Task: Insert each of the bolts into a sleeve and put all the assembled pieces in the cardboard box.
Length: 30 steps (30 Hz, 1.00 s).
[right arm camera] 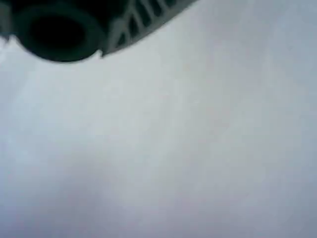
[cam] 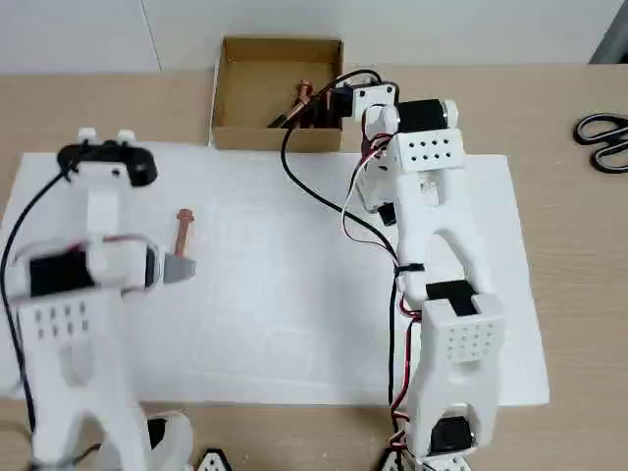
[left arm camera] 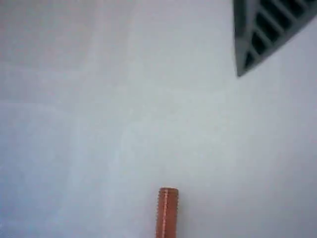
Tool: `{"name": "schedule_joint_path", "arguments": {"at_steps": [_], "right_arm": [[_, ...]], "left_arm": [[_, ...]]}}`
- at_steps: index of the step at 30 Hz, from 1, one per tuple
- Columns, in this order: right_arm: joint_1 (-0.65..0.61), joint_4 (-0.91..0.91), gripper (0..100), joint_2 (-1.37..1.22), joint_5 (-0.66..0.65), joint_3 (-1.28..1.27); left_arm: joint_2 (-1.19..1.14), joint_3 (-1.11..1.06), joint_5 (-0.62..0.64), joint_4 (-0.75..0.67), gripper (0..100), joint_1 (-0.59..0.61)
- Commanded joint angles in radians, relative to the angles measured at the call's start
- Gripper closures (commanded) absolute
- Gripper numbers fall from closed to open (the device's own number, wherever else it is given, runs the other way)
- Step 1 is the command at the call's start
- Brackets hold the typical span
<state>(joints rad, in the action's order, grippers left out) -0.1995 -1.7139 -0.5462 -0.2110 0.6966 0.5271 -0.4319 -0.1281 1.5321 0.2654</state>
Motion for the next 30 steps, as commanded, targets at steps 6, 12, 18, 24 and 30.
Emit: {"name": "schedule_joint_path", "arguments": {"at_steps": [6,12,18,24,30], "right_arm": [[0.005,-0.019,99.5,0.148,-0.003,-0.081],[0.005,-0.018,99.5,0.193,-0.002,-0.121],[0.005,-0.016,99.5,0.2,-0.002,-0.121],[0.005,-0.016,99.5,0.2,0.0,-0.121],[0.004,-0.016,99.5,0.2,0.0,-0.121]], "left_arm": [[-0.571,0.387,-0.008,-0.028,68,-0.002],[-0.872,0.631,-0.003,-0.023,68,-0.002],[-1.045,0.797,-0.003,-0.021,69,-0.003],[-1.132,0.88,-0.005,-0.025,79,-0.003],[-1.234,0.966,-0.006,-0.026,80,-0.003]]}}
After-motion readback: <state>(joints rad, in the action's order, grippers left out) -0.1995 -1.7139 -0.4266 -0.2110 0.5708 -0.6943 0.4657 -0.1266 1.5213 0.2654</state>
